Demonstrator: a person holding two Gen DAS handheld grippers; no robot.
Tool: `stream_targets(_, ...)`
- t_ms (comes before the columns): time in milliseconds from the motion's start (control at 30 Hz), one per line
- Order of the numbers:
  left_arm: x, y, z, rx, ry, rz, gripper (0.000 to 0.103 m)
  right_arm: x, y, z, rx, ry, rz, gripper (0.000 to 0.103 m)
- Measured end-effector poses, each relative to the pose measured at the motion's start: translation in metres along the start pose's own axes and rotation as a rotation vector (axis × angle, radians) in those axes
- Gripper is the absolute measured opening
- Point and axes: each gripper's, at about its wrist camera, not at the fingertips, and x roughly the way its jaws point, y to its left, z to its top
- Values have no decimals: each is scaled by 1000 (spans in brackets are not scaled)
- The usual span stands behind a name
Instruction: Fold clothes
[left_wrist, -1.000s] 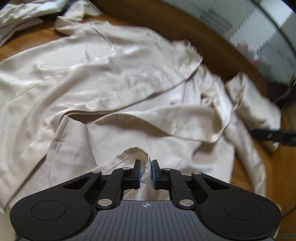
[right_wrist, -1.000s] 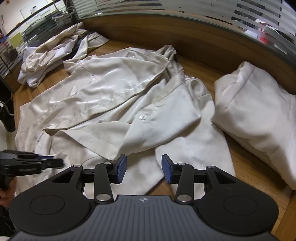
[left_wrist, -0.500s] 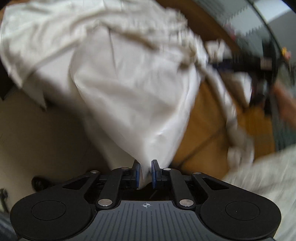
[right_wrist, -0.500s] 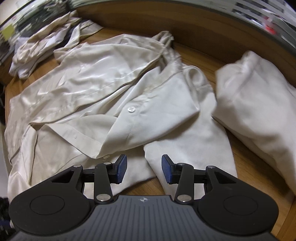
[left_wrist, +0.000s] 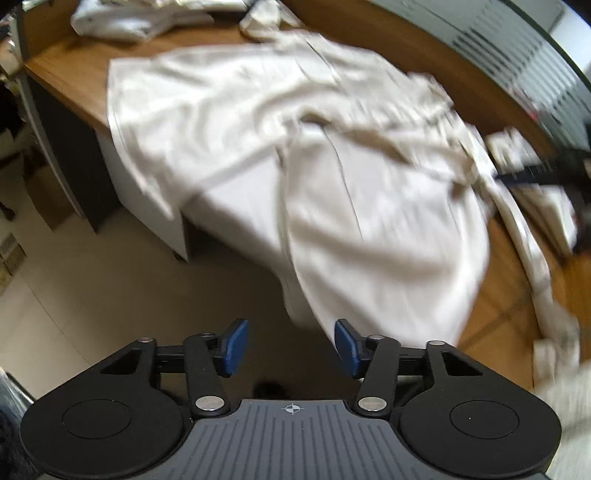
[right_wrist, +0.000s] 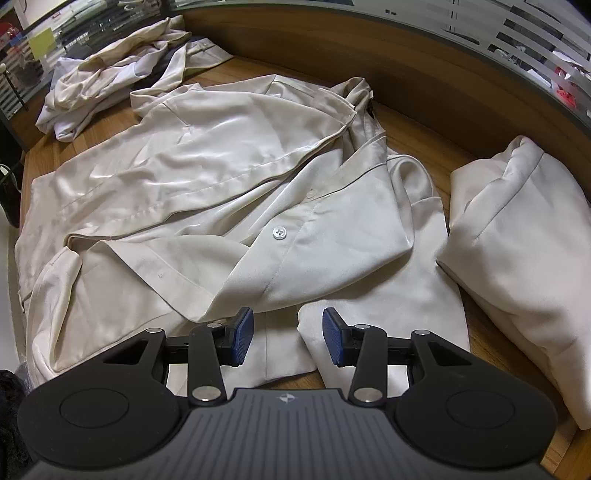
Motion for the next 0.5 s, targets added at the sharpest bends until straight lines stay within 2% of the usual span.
stream_targets(233, 21, 4, 55, -31, -70, -2, 64, -1, -5, 8, 120, -36, 91, 47)
stream_targets(300, 31, 6, 67, -32, -76, 11, 64, 5, -1, 15, 127, -35, 86, 53)
stream_targets(433, 52, 9, 91, -58, -80, 35, 65, 22, 5, 29, 123, -14, 64, 54)
stream_targets(500, 62, 8, 104, -76, -81, 34, 65, 32, 8, 35, 117, 8, 55, 64)
